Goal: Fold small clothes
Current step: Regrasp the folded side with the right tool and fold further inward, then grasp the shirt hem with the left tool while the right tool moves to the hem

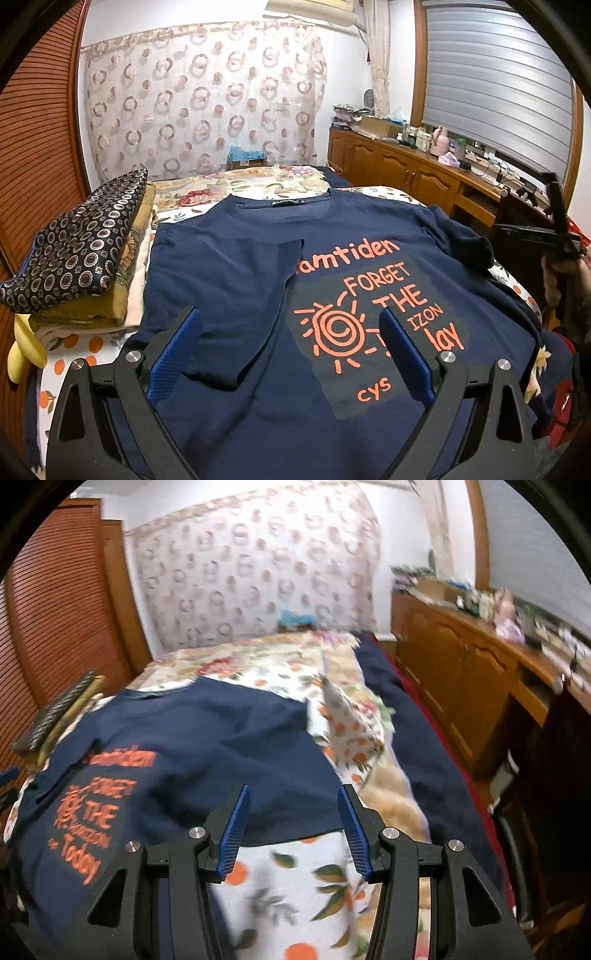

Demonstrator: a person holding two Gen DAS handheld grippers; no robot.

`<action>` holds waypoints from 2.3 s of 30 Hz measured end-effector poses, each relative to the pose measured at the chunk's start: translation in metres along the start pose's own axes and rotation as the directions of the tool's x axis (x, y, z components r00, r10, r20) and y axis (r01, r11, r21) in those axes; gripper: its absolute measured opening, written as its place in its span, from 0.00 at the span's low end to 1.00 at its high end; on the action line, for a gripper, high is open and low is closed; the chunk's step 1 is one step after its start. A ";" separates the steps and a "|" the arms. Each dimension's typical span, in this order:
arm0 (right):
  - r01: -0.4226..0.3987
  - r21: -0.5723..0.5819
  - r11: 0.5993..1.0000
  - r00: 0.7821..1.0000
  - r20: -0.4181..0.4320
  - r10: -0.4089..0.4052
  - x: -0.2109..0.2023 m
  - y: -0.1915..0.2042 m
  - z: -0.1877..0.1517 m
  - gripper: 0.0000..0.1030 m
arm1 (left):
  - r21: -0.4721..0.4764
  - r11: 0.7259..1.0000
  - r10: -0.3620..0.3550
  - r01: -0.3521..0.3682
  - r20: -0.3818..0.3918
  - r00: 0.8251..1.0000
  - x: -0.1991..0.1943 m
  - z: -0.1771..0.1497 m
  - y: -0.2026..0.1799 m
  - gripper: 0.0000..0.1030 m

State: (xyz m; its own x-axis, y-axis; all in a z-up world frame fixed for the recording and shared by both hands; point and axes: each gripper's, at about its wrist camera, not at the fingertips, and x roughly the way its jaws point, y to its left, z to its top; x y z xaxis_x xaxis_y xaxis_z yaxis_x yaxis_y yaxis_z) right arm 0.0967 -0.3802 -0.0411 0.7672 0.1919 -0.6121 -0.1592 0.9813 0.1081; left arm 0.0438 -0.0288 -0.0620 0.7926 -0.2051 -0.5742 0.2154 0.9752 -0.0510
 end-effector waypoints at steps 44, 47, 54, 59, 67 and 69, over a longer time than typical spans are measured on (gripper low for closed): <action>-0.235 -0.402 0.885 0.963 0.024 0.267 0.001 0.184 0.104 0.48 | -0.030 0.999 0.019 -0.019 -0.015 1.000 0.000 -0.007 0.014 0.94; -0.217 -0.388 0.896 0.972 -0.001 0.236 0.011 0.165 0.094 0.48 | -0.038 0.999 0.019 -0.020 -0.020 1.000 0.002 -0.007 0.016 0.94; -0.182 -0.336 0.924 0.983 -0.078 0.165 0.036 0.140 0.069 0.48 | -0.045 0.999 0.026 -0.027 -0.023 0.999 0.005 -0.008 0.019 0.94; -0.163 -0.289 0.943 0.982 -0.135 0.128 0.076 0.138 0.074 0.58 | -0.029 0.998 0.048 -0.049 -0.025 0.999 0.009 -0.002 0.024 0.94; -0.145 -0.240 0.960 0.982 -0.154 0.109 0.113 0.135 0.095 0.69 | -0.011 0.996 0.090 -0.090 -0.029 0.996 0.027 0.025 0.048 0.94; -0.139 -0.245 0.960 0.983 -0.153 0.104 0.119 0.135 0.099 0.70 | -0.013 0.995 0.100 -0.101 -0.035 0.994 0.033 0.031 0.055 0.94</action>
State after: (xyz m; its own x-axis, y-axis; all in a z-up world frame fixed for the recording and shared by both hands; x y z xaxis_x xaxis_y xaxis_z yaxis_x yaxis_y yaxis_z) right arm 0.2283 -0.2235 -0.0216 0.6427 0.2879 -0.7099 -0.4115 0.9114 -0.0029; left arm 0.0992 0.0158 -0.0587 0.7898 -0.1032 -0.6046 0.1271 0.9919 -0.0033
